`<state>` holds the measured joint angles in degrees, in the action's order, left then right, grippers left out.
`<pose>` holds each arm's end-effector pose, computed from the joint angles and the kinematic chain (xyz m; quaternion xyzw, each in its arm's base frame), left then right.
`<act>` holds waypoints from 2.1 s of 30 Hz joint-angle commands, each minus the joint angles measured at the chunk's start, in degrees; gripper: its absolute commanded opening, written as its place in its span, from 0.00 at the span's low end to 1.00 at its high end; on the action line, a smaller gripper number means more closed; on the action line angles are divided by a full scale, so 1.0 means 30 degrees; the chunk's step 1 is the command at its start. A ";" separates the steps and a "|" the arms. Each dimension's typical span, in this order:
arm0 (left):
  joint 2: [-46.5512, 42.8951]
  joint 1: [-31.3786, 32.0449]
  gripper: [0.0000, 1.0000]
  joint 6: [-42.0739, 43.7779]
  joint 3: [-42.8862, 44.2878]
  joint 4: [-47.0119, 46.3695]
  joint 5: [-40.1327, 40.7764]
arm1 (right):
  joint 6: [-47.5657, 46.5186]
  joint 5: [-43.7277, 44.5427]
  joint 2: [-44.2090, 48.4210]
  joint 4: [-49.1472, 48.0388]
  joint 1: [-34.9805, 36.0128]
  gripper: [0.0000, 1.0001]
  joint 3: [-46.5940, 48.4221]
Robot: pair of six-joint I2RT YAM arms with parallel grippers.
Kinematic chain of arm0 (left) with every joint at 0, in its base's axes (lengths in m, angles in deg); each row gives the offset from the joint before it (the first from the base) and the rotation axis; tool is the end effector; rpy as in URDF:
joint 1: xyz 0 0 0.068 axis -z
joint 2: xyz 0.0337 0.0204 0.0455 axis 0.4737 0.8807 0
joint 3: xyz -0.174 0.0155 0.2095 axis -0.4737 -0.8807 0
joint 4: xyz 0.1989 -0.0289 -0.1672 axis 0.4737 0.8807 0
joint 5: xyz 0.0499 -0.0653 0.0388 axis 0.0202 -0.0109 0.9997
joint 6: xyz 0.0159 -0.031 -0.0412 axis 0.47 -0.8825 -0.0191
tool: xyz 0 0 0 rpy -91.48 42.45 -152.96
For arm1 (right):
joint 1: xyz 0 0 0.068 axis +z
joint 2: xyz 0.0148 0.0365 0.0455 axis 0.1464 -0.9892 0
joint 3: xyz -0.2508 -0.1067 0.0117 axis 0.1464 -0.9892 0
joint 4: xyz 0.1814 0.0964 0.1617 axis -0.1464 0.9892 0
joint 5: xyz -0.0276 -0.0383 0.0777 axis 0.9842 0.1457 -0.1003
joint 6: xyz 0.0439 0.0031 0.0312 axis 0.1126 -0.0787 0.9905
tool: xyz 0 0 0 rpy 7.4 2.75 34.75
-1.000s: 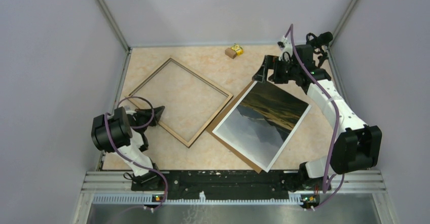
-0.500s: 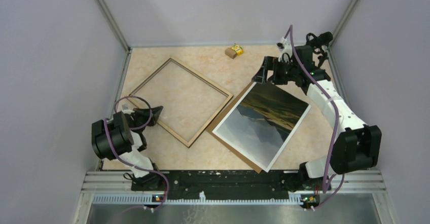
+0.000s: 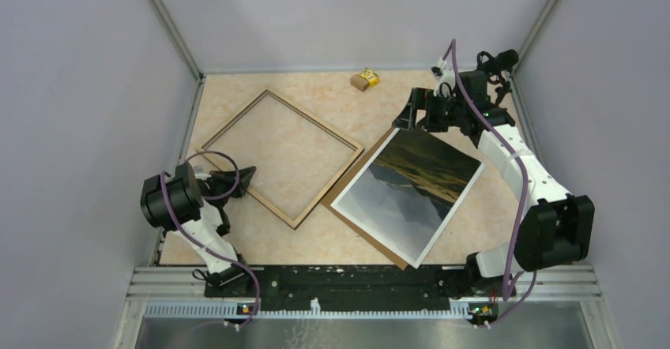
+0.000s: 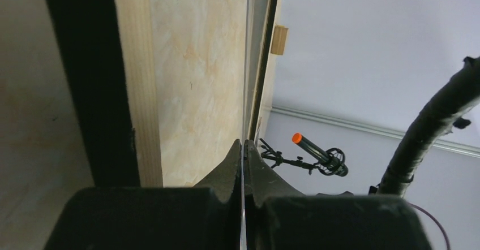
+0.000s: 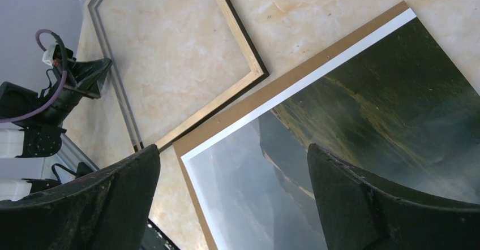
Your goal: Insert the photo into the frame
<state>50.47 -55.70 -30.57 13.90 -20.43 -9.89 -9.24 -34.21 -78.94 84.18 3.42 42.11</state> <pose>0.2124 0.0826 0.0939 -0.4592 0.6307 -0.5032 0.3717 0.3067 0.0819 0.3250 -0.0709 0.8702 0.3240 0.3644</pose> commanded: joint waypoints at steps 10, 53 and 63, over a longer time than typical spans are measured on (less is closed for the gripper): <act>0.2970 -0.0076 0.00 -0.3340 -0.0749 -0.6827 -0.0364 | 0.0109 -0.0333 0.0582 -0.0749 -0.0019 0.99 -0.0012; -0.0496 0.1287 0.16 0.0021 0.0946 -0.0527 0.0373 | 0.0189 -0.0684 0.0483 -0.0902 -0.0019 0.99 -0.0061; -0.3608 0.1288 0.57 0.3648 0.2711 0.9065 0.1105 | 0.0188 -0.0714 0.0486 -0.0864 -0.0019 0.99 -0.0059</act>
<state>43.48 -52.09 -25.39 18.80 -3.60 -7.90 -8.65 -35.52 -78.94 83.44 3.42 41.80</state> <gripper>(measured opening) 0.505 0.985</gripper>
